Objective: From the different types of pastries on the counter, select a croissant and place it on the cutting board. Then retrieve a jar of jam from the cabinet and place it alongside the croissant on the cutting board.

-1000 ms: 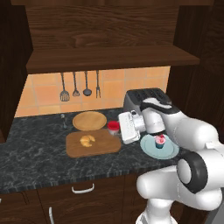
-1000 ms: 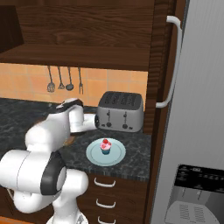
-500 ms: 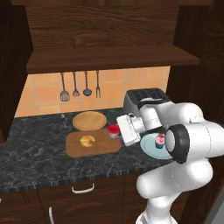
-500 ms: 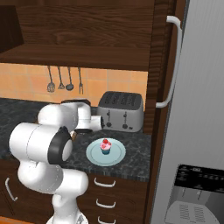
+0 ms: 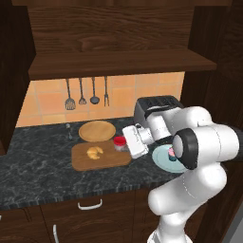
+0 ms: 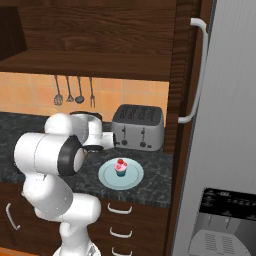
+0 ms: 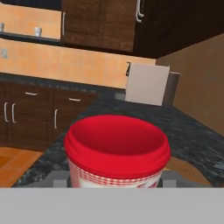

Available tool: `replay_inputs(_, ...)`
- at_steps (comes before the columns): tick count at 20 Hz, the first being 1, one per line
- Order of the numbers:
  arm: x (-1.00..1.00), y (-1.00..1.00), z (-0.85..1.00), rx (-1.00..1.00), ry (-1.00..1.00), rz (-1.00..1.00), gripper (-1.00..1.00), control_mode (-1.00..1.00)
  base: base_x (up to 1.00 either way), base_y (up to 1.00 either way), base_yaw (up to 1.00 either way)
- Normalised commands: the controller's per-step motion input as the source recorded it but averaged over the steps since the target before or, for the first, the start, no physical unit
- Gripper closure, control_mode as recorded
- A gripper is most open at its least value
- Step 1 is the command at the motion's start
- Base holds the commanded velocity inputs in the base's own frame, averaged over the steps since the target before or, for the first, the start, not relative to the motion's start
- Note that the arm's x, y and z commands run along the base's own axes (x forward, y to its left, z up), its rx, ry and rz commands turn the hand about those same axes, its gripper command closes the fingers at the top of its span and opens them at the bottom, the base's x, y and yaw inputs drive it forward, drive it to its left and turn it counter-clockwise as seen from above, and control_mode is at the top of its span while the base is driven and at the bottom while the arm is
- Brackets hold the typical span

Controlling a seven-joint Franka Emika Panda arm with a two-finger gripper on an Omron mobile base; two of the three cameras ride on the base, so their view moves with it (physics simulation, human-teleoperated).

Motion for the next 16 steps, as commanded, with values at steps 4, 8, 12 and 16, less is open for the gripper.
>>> replay_inputs(4, 0.23, 0.09, -0.25, -0.02, 0.00, 0.00, 1.00, -1.00, 0.00, 0.00, 0.00)
replay_inputs(8, 0.31, 0.07, -0.28, 0.00, 0.00, 0.00, 1.00, -1.00, 0.00, 0.00, 0.00)
replay_inputs(12, 0.31, 0.03, -0.24, 0.00, 0.00, 0.00, 1.00, -1.00, 0.00, 0.00, 0.00)
replay_inputs(16, 0.37, 0.00, -0.30, 0.00, 0.00, 0.00, 1.00, -1.00, 0.00, 0.00, 0.00)
